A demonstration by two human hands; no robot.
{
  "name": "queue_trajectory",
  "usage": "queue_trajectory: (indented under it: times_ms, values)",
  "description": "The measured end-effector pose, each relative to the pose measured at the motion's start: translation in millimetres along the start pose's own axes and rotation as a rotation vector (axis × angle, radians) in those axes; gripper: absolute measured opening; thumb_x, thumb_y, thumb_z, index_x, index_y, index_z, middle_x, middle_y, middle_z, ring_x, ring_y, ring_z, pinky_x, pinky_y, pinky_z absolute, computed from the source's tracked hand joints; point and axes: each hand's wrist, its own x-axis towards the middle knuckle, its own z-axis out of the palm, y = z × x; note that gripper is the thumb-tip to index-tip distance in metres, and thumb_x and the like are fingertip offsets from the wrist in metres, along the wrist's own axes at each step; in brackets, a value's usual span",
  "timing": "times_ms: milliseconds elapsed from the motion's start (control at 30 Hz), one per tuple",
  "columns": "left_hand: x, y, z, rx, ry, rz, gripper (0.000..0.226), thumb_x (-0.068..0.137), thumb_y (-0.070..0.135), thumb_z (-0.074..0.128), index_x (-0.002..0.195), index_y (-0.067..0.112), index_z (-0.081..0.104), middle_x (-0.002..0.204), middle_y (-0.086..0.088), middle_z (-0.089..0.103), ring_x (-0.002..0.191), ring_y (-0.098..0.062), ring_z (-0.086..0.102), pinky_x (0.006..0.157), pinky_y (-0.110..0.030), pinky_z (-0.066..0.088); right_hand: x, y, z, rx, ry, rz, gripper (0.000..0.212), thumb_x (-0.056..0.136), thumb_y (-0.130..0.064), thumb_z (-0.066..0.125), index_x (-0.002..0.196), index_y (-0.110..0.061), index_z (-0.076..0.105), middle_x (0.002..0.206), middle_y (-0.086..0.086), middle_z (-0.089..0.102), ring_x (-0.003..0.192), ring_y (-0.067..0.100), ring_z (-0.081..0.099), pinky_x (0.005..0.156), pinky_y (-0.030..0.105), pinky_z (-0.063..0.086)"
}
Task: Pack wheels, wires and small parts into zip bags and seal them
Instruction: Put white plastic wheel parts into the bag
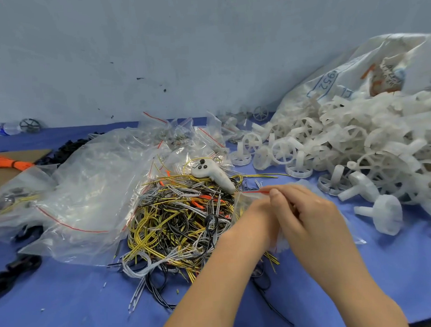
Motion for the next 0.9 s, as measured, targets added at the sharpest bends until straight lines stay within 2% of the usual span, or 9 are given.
queue_trajectory:
  times_ms: [33, 67, 100, 133, 300, 400, 567, 700, 900]
  values:
    - [-3, -8, -13, -0.195, -0.044, 0.084, 0.043, 0.102, 0.005, 0.024, 0.131, 0.004, 0.054, 0.085, 0.025, 0.065, 0.096, 0.019, 0.055, 0.089, -0.002, 0.019, 0, 0, 1, -0.001, 0.017, 0.009, 0.032, 0.098, -0.038, 0.043, 0.107, -0.03, 0.073, 0.103, -0.015, 0.07, 0.097, 0.012, 0.062, 0.083, 0.039, 0.048]
    - [0, -11, -31, -0.287, 0.029, 0.287, 0.038, 0.098, 0.005, 0.036, 0.132, -0.002, 0.05, 0.117, -0.001, 0.067, 0.116, -0.01, 0.056, 0.102, -0.017, 0.028, 1, 0, 3, -0.001, 0.035, 0.018, 0.032, 0.098, -0.037, 0.043, 0.107, -0.028, 0.073, 0.103, -0.013, 0.07, 0.096, 0.012, 0.062, 0.083, 0.038, 0.047]
    - [-1, -23, -41, -0.38, -0.062, 0.464, 0.038, 0.093, 0.005, 0.045, 0.129, -0.003, 0.052, 0.128, -0.017, 0.059, 0.12, -0.028, 0.053, 0.105, -0.033, 0.035, 2, -1, 5, 0.0, 0.051, 0.026, 0.033, 0.098, -0.037, 0.043, 0.107, -0.027, 0.073, 0.103, -0.012, 0.07, 0.096, 0.013, 0.061, 0.082, 0.037, 0.046]
    - [-12, -30, -53, -0.441, -0.046, 0.444, 0.038, 0.089, 0.006, 0.05, 0.126, -0.001, 0.055, 0.128, -0.02, 0.059, 0.116, -0.033, 0.054, 0.101, -0.04, 0.041, 3, -2, 7, 0.002, 0.062, 0.033, 0.033, 0.098, -0.037, 0.043, 0.107, -0.027, 0.073, 0.103, -0.011, 0.07, 0.096, 0.013, 0.061, 0.082, 0.038, 0.046]
    - [-52, -68, -28, -0.907, 0.316, 0.268, 0.032, 0.088, 0.005, 0.043, 0.109, 0.011, 0.066, 0.106, -0.003, 0.065, 0.096, -0.024, 0.061, 0.079, -0.042, 0.051, 11, -13, 22, 0.008, 0.059, 0.023, 0.035, 0.098, -0.036, 0.041, 0.107, -0.023, 0.072, 0.102, -0.005, 0.07, 0.093, 0.022, 0.063, 0.078, 0.042, 0.049]
    - [-82, -101, -18, -0.918, 0.377, 0.16, 0.036, 0.091, 0.008, 0.043, 0.108, 0.022, 0.07, 0.103, 0.013, 0.065, 0.099, -0.008, 0.06, 0.085, -0.035, 0.05, 14, -20, 33, 0.008, 0.018, 0.024, 0.034, 0.099, -0.038, 0.039, 0.109, -0.029, 0.071, 0.105, -0.007, 0.069, 0.092, 0.022, 0.062, 0.077, 0.041, 0.049]
    - [-117, -162, 10, -0.915, 0.422, -0.111, 0.034, 0.09, 0.0, 0.053, 0.102, 0.024, 0.074, 0.097, 0.017, 0.068, 0.093, -0.001, 0.063, 0.087, -0.029, 0.051, 13, -28, 50, -0.054, -0.035, 0.026, 0.033, 0.101, -0.041, 0.038, 0.111, -0.032, 0.069, 0.108, -0.009, 0.068, 0.096, 0.022, 0.06, 0.074, 0.038, 0.046]
    - [-137, -202, 29, -0.897, 0.464, -0.331, 0.042, 0.087, -0.006, 0.053, 0.093, 0.031, 0.073, 0.088, 0.023, 0.066, 0.076, 0.009, 0.058, 0.067, -0.005, 0.038, 11, -30, 57, -0.097, -0.02, 0.033, 0.033, 0.101, -0.041, 0.039, 0.108, -0.031, 0.07, 0.108, -0.009, 0.068, 0.091, 0.021, 0.057, 0.067, 0.034, 0.038]
    - [-139, -206, 35, -0.964, 0.484, -0.389, 0.041, 0.089, -0.004, 0.051, 0.094, 0.031, 0.072, 0.088, 0.023, 0.068, 0.065, 0.011, 0.055, 0.059, -0.005, 0.037, 16, -29, 56, -0.085, 0.085, 0.104, 0.032, 0.101, -0.038, 0.038, 0.101, -0.03, 0.069, 0.095, -0.004, 0.067, 0.077, 0.022, 0.049, 0.062, 0.036, 0.035]
